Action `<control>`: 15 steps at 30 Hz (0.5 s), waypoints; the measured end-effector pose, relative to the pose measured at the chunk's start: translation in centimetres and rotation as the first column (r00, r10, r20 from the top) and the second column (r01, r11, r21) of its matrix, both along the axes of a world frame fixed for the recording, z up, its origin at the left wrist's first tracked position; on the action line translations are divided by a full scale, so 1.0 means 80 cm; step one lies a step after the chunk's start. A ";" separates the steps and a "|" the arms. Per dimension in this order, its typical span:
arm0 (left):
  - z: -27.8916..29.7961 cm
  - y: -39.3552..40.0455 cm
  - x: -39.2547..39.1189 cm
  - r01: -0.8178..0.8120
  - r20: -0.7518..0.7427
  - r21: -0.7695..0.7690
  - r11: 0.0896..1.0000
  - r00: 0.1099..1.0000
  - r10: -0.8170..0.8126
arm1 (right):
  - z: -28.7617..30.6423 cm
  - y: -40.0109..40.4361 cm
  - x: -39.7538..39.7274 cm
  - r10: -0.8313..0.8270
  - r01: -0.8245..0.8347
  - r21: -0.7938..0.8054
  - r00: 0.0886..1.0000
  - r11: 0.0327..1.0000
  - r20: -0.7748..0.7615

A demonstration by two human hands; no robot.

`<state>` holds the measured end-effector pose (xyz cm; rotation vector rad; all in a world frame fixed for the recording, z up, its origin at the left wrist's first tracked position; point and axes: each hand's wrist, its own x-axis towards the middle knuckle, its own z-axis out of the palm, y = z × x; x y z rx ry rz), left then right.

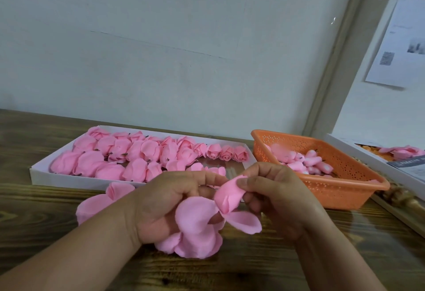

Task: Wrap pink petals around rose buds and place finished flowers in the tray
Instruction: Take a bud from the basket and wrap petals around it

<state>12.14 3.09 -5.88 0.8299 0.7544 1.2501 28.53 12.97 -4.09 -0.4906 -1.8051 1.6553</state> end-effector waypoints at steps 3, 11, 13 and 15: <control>0.001 -0.005 0.000 0.051 -0.043 0.100 0.994 0.998 -0.047 | 0.005 -0.001 0.004 0.059 -0.063 -0.066 0.997 0.996 -0.049; 0.003 -0.007 0.006 0.040 -0.083 0.157 0.987 0.996 -0.027 | 0.004 0.000 0.005 0.033 -0.037 -0.060 0.997 0.997 -0.077; 0.002 -0.007 0.005 0.047 -0.115 0.164 0.985 0.993 -0.028 | 0.004 -0.001 0.005 0.013 -0.017 -0.053 0.997 0.998 -0.080; 0.002 -0.007 0.007 0.027 -0.180 0.168 0.985 0.984 0.004 | 0.004 -0.002 0.004 0.005 -0.008 -0.039 0.997 0.999 -0.080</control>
